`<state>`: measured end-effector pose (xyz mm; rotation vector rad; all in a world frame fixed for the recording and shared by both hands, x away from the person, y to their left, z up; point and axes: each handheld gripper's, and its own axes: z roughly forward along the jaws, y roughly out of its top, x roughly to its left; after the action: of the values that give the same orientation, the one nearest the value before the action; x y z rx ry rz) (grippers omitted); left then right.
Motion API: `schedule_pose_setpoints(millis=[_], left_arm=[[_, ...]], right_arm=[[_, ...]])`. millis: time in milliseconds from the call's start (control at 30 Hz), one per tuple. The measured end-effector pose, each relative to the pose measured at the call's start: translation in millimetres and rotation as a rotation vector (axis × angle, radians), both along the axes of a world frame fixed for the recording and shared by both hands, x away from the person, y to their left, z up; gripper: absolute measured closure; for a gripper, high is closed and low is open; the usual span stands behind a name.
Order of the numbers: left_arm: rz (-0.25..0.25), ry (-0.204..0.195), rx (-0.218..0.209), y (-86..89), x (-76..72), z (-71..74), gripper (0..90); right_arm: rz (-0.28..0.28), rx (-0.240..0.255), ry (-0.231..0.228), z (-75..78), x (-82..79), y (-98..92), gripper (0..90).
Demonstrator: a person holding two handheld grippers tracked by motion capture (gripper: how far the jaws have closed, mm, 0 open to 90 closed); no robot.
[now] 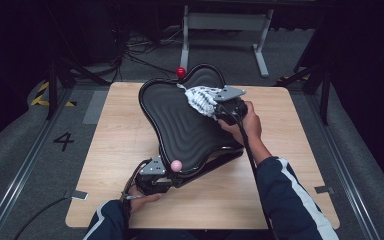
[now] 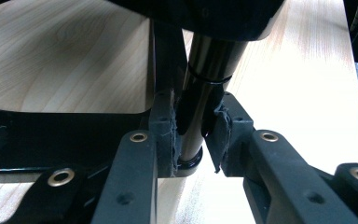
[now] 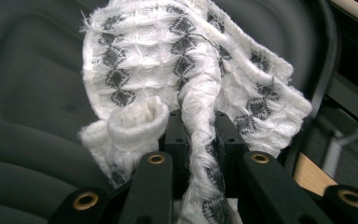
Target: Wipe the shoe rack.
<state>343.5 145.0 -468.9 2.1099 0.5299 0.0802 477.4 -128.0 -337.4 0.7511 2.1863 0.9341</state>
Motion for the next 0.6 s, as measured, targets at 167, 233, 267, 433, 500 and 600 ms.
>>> schedule_pose_setpoints(millis=[167,233,267,433,500,600], left_arm=[[-0.003,-0.006,0.002,-0.1,0.3,-0.2,72.2],[0.0,-0.004,0.005,-0.1,0.2,0.0,72.1],[-0.001,-0.005,0.006,-0.1,0.2,0.0,72.2],[0.0,-0.004,0.004,-0.3,0.2,-0.3,72.1],[0.0,-0.001,0.004,-0.2,0.3,-0.4,72.1],[-0.001,-0.001,0.001,-0.6,0.5,-0.5,72.0]], right_arm=[[-0.064,0.005,0.006,-1.9,8.0,-21.8,79.5],[-0.076,0.003,0.004,-3.1,8.6,-27.1,79.6],[-0.073,0.009,0.0,-3.6,8.5,-28.4,79.6],[-0.085,-0.005,-0.014,-5.2,5.1,-25.7,79.6],[-0.075,-0.011,-0.018,-5.5,2.7,-23.6,79.6],[-0.049,0.006,-0.01,-7.1,-1.9,-20.0,79.6]])
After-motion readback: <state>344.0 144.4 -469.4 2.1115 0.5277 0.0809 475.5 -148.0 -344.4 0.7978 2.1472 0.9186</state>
